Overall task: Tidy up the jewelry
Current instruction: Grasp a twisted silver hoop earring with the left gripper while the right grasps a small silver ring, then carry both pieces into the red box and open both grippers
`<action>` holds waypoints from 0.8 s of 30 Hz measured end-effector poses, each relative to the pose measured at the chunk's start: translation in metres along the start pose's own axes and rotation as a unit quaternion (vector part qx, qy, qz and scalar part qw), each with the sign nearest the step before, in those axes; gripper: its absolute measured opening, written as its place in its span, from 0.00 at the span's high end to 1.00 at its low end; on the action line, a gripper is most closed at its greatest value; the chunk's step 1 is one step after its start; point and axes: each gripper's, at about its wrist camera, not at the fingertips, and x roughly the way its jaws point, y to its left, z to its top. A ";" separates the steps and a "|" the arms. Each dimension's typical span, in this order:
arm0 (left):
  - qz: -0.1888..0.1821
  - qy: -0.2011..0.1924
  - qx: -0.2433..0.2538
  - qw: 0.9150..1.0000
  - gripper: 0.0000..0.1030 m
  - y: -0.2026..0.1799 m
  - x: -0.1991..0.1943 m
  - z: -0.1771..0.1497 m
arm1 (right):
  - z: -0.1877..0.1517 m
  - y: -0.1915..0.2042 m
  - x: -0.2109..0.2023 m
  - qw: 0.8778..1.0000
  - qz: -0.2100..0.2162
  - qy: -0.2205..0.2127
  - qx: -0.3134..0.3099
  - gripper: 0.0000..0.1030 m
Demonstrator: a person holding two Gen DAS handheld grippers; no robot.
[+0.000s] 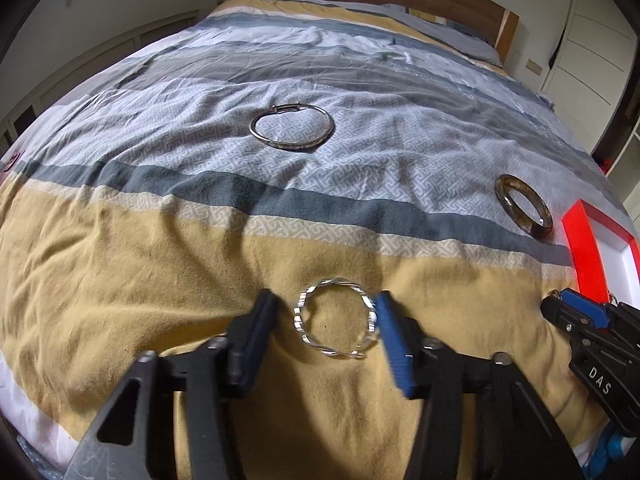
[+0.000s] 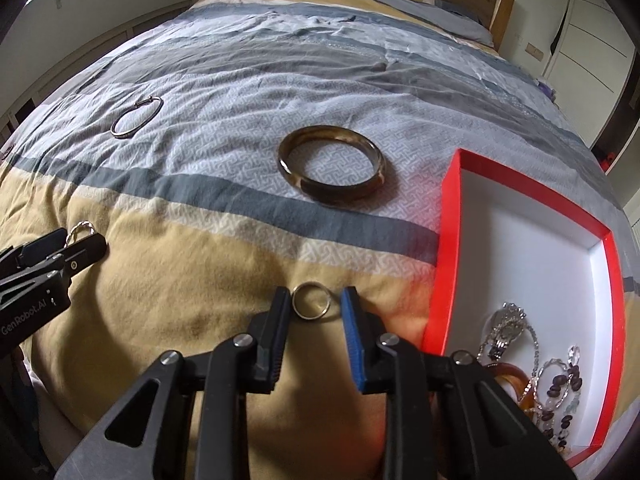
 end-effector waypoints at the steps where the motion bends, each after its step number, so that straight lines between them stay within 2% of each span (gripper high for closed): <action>1: -0.002 -0.001 0.004 1.000 0.62 -0.001 -0.001 0.000 | -0.001 -0.002 -0.001 1.000 0.003 -0.003 0.003 0.81; 9: -0.027 -0.020 0.004 0.999 0.62 -0.002 -0.013 0.000 | -0.002 -0.007 -0.014 0.998 0.051 -0.034 0.026 0.81; 16: -0.041 -0.044 0.029 0.998 0.62 -0.023 -0.038 0.007 | 0.003 -0.011 -0.036 0.993 0.088 -0.067 0.034 0.81; 21: -0.074 -0.048 0.047 0.995 0.62 -0.061 -0.052 0.019 | 0.005 -0.041 -0.065 0.990 0.084 -0.098 0.051 0.81; 24: -0.111 -0.045 0.064 0.991 0.62 -0.098 -0.057 0.027 | 0.003 -0.075 -0.078 0.990 0.061 -0.110 0.067 0.81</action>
